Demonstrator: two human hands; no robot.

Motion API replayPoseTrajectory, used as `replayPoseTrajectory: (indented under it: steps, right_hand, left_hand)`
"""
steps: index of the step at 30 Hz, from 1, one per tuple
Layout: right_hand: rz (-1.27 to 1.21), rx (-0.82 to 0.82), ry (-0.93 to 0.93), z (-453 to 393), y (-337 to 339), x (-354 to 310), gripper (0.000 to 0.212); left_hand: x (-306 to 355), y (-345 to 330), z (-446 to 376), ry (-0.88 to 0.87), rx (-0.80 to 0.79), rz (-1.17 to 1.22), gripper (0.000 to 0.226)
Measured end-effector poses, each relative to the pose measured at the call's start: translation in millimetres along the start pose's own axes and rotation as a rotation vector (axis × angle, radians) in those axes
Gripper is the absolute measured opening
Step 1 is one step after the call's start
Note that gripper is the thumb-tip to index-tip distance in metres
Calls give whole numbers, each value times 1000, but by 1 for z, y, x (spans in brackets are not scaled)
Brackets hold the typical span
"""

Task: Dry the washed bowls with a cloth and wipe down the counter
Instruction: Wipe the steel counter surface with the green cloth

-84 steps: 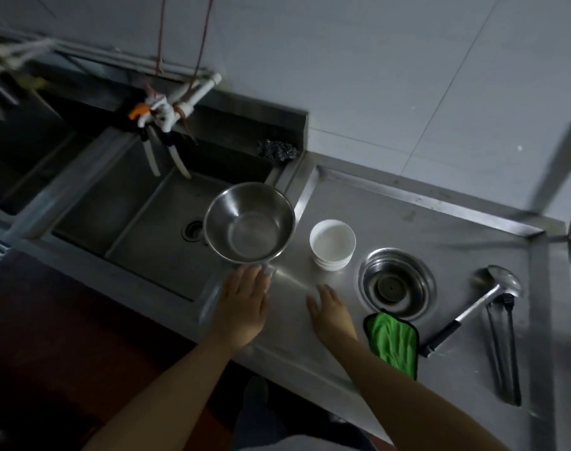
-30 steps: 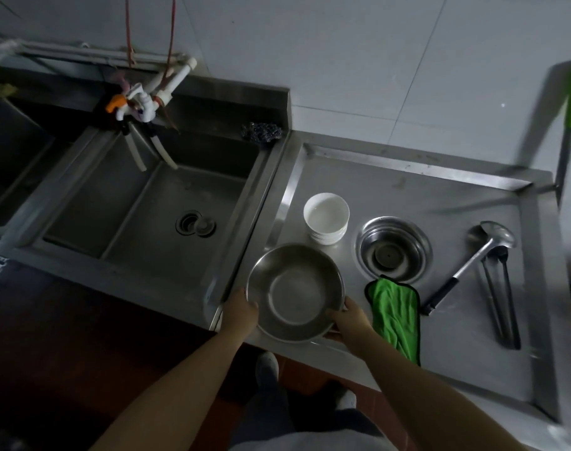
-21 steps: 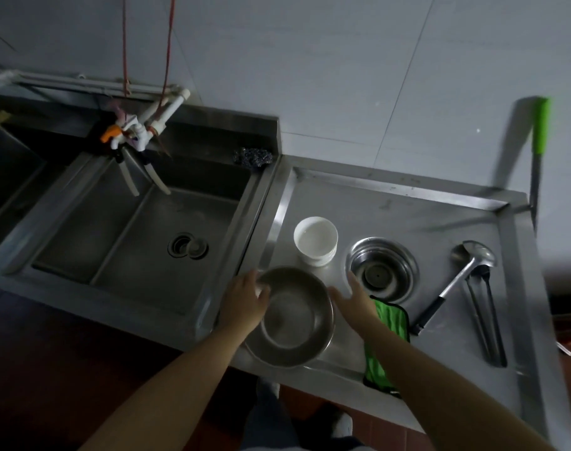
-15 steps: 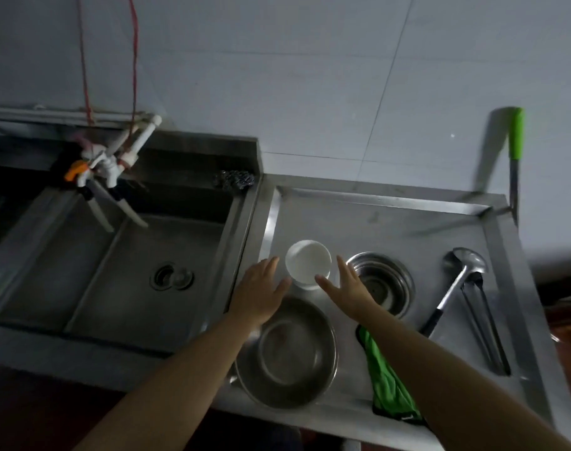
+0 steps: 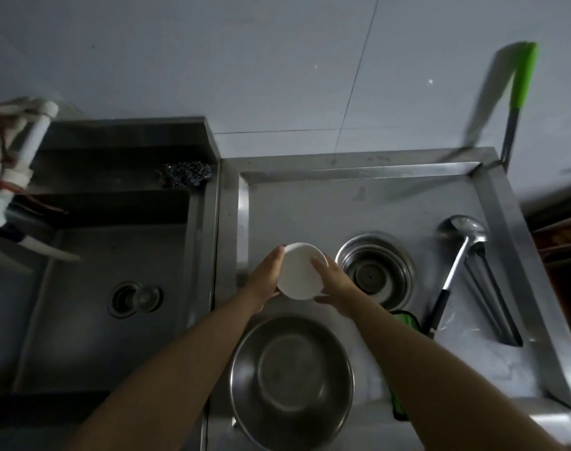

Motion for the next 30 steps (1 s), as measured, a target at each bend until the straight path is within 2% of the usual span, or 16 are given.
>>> replayPoseTrajectory:
  steps: [1,4,7,12,15,16,20,25,30]
  right_hand:
    - [-23,19,8,0,-2,-1,37]
    - [-25,33,18,5,-4,-6,33]
    - [-12,9,38,24,-5,-17,20]
    - [1,-81,106,75,-7,-36,28]
    - [22,-159,157,110,-10,-39,32]
    - [13,-173,145,121,-11,-36,34]
    - [42,-224,77,155,-16,-15,38]
    - [43,-225,-53,167,-22,36,41]
    - [-39,-133,-206,155,-28,82,16]
  left_hand:
    - [1,-1,0,2,4,9,31]
    - [3,-2,4,-10,26,23,33]
    - [7,0,20,-25,67,6,33]
    - [21,4,73,-22,159,-18,48]
    - [19,3,109,5,194,20,66]
    - [18,1,124,15,202,42,65]
    - [-2,-12,176,25,230,103,38]
    - [-57,-36,198,87,214,243,31]
    - [-110,-48,179,238,229,377,33]
Point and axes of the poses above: each hand's wrist, its own z-axis away from the middle knuckle, its own y-axis out of the back of the hand, x = y × z, the point moved 2 cm from there along -z, towards the middle knuckle, and after that the axes turned 5 degrees about -z, right-handed, at the moved point
